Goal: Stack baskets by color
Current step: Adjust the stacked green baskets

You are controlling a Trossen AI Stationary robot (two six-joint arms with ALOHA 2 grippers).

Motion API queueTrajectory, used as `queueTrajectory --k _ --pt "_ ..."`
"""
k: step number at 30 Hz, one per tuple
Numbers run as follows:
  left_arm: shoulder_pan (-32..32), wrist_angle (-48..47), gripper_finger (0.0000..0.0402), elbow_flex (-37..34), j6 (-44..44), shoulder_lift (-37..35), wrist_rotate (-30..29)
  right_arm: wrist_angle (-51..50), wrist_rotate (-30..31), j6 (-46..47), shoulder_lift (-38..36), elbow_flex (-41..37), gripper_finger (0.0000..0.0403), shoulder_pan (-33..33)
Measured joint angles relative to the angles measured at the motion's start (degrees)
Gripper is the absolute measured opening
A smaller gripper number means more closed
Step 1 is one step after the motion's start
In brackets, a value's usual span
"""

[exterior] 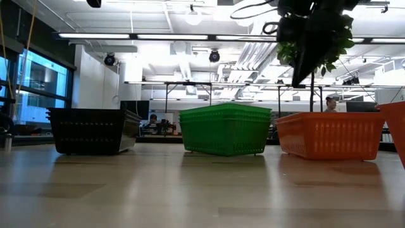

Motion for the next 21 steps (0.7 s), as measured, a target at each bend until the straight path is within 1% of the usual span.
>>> queueTrajectory --k 2,4,8,10,12,14,16,17,19,21 --pt "-0.01 0.00 0.0191 0.00 0.00 0.00 -0.05 6.05 -1.36 5.12 -0.02 -0.57 0.0239 0.64" --pt "-0.02 -0.03 0.0191 0.00 -0.12 0.00 -0.05 15.98 -2.56 10.28 -0.02 -2.89 0.0239 1.61" --pt "-0.02 -0.28 0.0191 0.00 -0.25 0.00 -0.05 41.96 -2.82 18.89 0.00 -10.62 0.0240 4.36" --pt "-0.01 -0.37 0.0191 0.00 -0.56 0.00 -0.04 52.35 -0.36 23.64 0.00 -15.01 0.0240 5.77" --pt "-0.01 -0.39 0.0191 0.00 -0.52 0.00 -0.05 58.56 3.53 28.72 0.07 -18.06 0.0236 7.19" --pt "-0.01 -0.39 0.0191 0.00 -0.53 0.00 -0.05 58.80 7.84 31.51 0.04 -19.05 0.0222 8.95" --pt "0.04 -0.39 0.0191 0.00 -0.49 0.00 -0.07 54.30 12.47 33.51 0.04 -18.73 0.0194 10.50" --pt "0.04 -0.39 0.0191 0.00 -0.44 0.00 -0.12 50.50 14.65 34.28 0.10 -17.87 0.0175 11.00" --pt "0.04 -0.39 0.0190 0.00 -0.49 0.00 -0.24 44.09 18.56 34.44 0.34 -15.49 0.0122 11.33" --pt "0.07 -0.39 0.0191 0.00 -0.49 0.01 -0.26 38.26 20.07 34.98 1.46 -13.71 0.0056 10.75"
